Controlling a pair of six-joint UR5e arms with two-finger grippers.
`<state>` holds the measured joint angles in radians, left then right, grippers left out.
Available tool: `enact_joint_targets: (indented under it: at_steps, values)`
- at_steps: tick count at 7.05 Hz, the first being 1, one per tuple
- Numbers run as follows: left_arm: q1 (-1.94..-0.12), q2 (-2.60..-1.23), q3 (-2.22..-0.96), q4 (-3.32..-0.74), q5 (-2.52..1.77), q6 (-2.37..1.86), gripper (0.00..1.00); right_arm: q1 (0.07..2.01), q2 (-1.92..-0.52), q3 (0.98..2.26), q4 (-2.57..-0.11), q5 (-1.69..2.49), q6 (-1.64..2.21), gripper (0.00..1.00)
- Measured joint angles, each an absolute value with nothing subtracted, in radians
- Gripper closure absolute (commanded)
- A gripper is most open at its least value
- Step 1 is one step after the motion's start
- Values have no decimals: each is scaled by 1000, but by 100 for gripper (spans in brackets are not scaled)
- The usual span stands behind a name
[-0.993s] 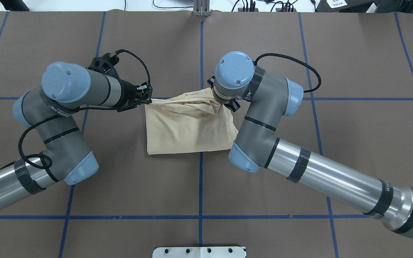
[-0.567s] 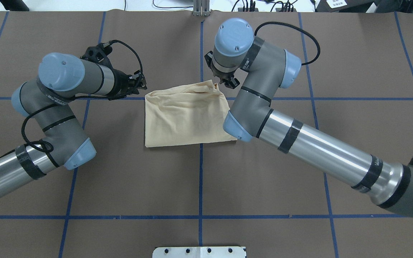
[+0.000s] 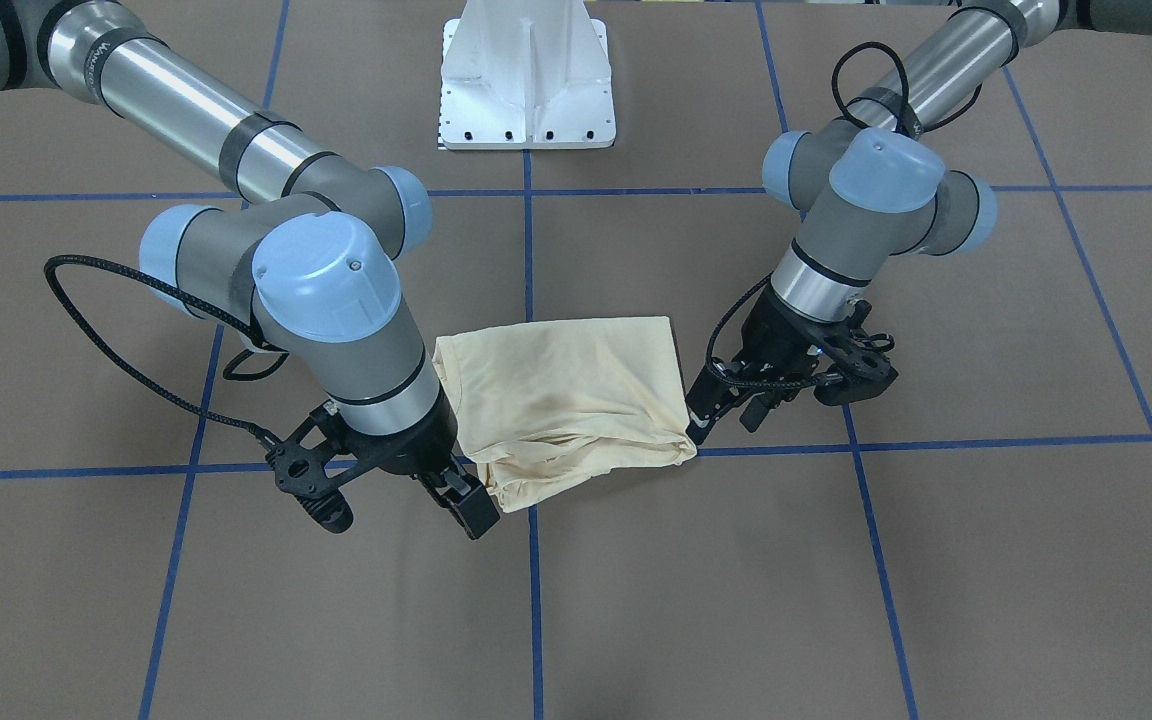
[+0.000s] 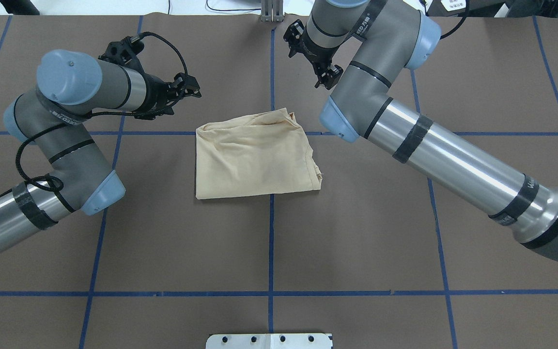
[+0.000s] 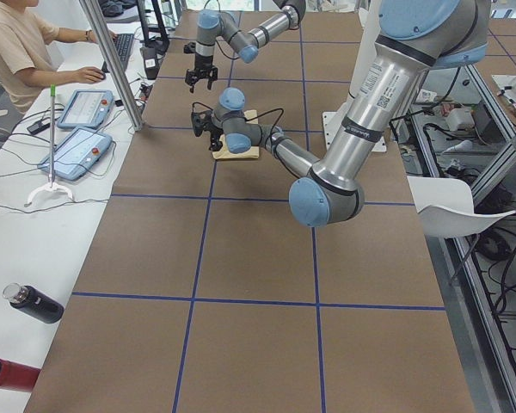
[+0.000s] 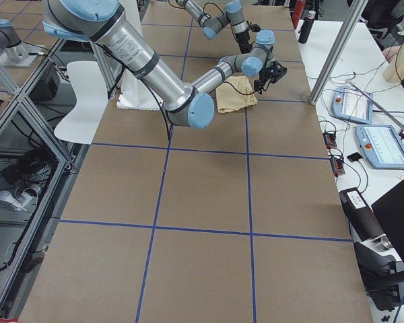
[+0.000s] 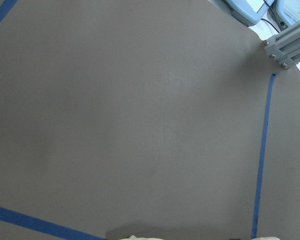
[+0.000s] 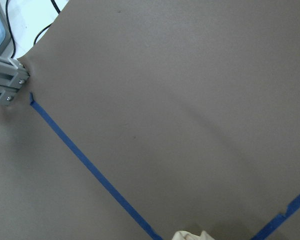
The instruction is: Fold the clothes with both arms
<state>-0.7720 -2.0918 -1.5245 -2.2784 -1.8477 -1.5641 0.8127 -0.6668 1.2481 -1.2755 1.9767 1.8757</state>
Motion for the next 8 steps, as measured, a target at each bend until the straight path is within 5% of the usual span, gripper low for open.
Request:
enact_joint_targets:
  at_steps: [3,8]
  values:
    - [-783,-1975,-1648,-2272,-1904,-1229,1,853,-910,1461,-1285,2008,1459,0]
    - [-1079,-1643,-1746,-2280,-2157,-466,1,1194,-1204,1483,-1310,2232,631,0]
